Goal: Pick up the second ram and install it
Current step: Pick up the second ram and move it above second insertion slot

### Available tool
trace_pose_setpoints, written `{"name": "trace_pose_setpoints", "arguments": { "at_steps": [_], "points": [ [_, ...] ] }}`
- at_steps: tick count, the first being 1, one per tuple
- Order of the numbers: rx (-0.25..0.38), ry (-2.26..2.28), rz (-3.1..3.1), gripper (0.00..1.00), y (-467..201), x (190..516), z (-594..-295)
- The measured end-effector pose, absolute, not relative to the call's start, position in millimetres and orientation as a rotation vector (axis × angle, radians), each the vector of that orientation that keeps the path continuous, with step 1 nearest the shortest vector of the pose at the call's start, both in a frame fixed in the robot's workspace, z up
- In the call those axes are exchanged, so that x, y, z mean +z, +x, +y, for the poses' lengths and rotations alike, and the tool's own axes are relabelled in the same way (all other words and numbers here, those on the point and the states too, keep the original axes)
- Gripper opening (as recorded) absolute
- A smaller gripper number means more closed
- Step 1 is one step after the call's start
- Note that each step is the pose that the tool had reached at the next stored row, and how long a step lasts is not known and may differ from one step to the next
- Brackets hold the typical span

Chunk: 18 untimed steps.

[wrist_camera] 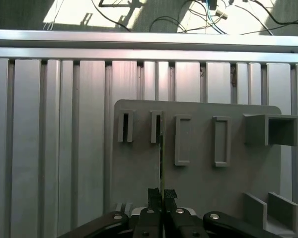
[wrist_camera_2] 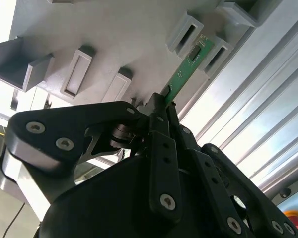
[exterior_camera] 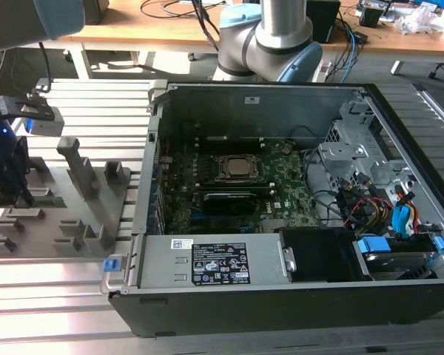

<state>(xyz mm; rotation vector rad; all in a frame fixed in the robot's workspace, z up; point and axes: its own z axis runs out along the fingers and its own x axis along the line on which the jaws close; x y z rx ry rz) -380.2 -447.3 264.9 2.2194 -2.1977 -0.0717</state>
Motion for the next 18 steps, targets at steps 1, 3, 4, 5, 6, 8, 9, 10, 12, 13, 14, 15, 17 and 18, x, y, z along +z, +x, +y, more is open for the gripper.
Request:
{"name": "trace_pose_setpoints", "arguments": {
  "at_steps": [1,3,4,5,6,8,9,10,12,13,14,15,17,18],
  "points": [
    [-0.072,2.219,-2.198,0.14,-380.2,266.6,-447.3],
    [-0.072,2.219,-2.198,0.14,-380.2,271.3,-447.3],
    [-0.072,2.219,-2.198,0.14,-380.2,272.7,-447.3],
    [-0.072,2.219,-2.198,0.14,-380.2,274.0,-447.3],
    [-0.072,2.219,-2.198,0.14,-380.2,276.8,-447.3],
    [-0.072,2.219,-2.198,0.14,-380.2,279.9,-447.3],
    [-0.072,2.219,-2.198,0.14,-380.2,282.4,-447.3],
    [-0.072,2.219,-2.198,0.14,-380.2,283.8,-447.3],
    [-0.072,2.219,-2.198,0.14,-380.2,288.4,-447.3],
    [-0.072,2.219,-2.198,0.14,-380.2,290.7,-447.3],
    [-0.072,2.219,-2.198,0.14,-380.2,291.9,-447.3],
    [-0.072,2.219,-2.198,0.14,-380.2,294.1,-447.3],
    [-0.072,2.219,-2.198,0.14,-380.2,299.1,-447.3],
    [-0.072,2.219,-2.198,0.14,-380.2,301.9,-447.3]
  ]
}}
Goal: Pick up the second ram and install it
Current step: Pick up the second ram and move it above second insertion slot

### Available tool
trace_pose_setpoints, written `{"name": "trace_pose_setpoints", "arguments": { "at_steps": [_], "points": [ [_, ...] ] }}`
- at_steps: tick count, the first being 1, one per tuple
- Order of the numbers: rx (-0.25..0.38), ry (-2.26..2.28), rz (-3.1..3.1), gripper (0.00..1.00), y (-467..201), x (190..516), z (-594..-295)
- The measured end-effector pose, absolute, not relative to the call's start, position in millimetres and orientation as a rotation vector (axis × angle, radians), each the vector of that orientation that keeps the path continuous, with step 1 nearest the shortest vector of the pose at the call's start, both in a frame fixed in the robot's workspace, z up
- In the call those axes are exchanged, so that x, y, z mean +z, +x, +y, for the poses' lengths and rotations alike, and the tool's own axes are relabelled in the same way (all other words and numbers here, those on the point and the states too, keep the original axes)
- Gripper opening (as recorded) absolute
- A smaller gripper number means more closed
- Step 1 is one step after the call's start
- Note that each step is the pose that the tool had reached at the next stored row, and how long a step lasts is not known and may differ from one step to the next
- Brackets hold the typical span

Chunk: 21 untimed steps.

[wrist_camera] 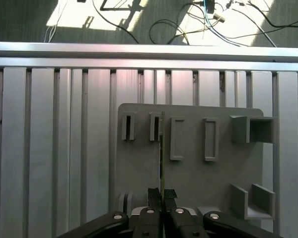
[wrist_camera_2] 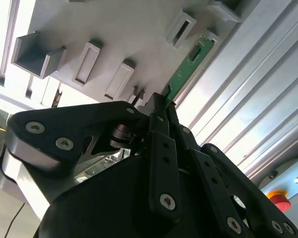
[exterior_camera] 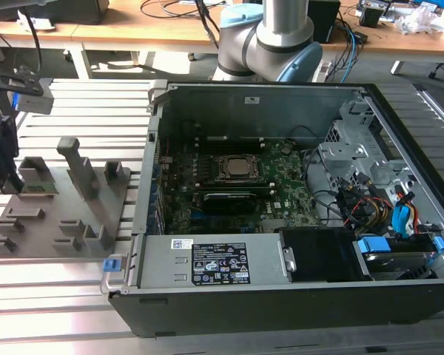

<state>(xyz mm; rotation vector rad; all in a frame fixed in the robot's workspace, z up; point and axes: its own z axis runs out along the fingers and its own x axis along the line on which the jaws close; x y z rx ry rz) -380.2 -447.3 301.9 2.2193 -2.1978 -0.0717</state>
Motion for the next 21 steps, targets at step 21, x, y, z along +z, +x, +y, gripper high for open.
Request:
{"name": "trace_pose_setpoints", "arguments": {
  "at_steps": [21],
  "points": [
    [-0.072,2.219,-2.198,0.14,-380.2,355.7,-447.3]
  ]
}}
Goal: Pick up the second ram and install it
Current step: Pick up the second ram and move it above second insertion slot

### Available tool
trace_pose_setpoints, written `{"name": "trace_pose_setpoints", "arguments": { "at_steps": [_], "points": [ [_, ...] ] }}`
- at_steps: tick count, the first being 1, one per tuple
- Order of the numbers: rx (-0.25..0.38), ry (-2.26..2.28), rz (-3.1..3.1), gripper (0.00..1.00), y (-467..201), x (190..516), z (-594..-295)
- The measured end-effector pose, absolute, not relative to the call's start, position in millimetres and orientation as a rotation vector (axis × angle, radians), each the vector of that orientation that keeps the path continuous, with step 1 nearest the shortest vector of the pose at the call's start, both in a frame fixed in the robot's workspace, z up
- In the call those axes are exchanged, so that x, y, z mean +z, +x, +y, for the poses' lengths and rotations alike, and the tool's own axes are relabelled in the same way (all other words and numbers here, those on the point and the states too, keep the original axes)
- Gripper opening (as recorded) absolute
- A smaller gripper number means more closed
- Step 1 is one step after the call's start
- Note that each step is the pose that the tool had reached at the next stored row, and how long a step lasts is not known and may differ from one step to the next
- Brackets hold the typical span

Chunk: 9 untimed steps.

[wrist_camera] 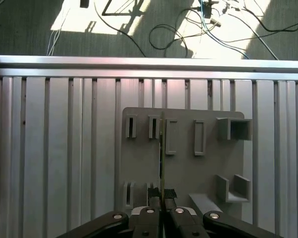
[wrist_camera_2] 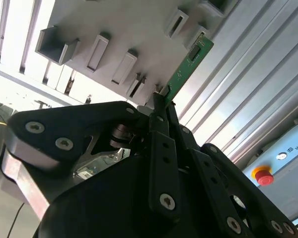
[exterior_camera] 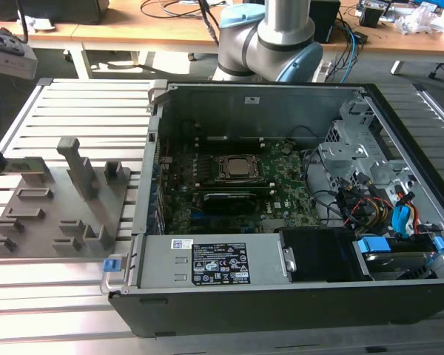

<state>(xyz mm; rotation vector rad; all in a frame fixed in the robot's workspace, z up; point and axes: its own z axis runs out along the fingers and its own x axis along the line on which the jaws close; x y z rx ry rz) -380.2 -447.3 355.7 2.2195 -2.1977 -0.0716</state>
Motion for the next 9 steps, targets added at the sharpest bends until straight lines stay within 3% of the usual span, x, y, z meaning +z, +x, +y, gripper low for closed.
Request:
{"name": "trace_pose_setpoints", "arguments": {
  "at_steps": [9],
  "points": [
    [-0.072,2.219,-2.198,0.14,-380.2,381.0,-447.3]
  ]
}}
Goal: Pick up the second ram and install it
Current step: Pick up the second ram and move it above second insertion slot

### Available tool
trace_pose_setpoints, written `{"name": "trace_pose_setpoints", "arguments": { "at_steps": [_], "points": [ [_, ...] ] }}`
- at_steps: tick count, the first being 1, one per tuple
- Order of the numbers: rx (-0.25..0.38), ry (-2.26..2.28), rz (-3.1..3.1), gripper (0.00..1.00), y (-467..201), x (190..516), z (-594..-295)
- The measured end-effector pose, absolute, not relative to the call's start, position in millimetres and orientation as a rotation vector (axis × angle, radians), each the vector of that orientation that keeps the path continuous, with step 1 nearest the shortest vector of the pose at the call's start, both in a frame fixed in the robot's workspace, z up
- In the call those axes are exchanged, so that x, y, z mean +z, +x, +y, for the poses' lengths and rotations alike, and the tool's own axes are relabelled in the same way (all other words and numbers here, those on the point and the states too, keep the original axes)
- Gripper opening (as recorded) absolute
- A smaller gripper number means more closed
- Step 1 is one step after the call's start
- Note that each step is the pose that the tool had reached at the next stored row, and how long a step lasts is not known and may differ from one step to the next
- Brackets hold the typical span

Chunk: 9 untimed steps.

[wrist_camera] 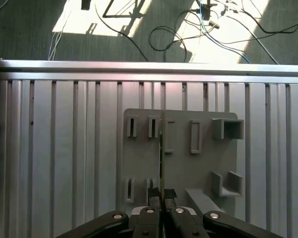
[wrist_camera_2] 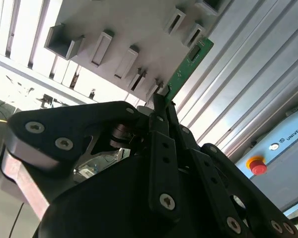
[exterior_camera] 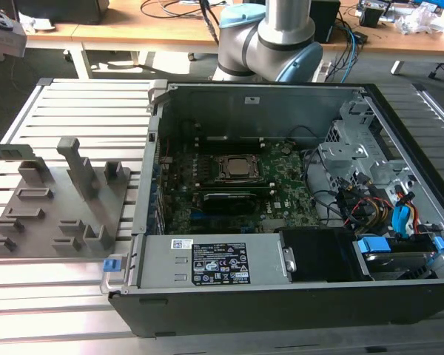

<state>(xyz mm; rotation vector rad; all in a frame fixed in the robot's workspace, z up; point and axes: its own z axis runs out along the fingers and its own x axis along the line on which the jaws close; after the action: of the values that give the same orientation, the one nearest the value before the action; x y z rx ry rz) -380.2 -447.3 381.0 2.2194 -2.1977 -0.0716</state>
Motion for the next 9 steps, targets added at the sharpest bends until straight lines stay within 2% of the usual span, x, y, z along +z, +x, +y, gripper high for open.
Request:
{"name": "trace_pose_setpoints", "arguments": {
  "at_steps": [9],
  "points": [
    [-0.100,2.232,-2.209,0.14,-380.3,405.4,-447.3]
  ]
}}
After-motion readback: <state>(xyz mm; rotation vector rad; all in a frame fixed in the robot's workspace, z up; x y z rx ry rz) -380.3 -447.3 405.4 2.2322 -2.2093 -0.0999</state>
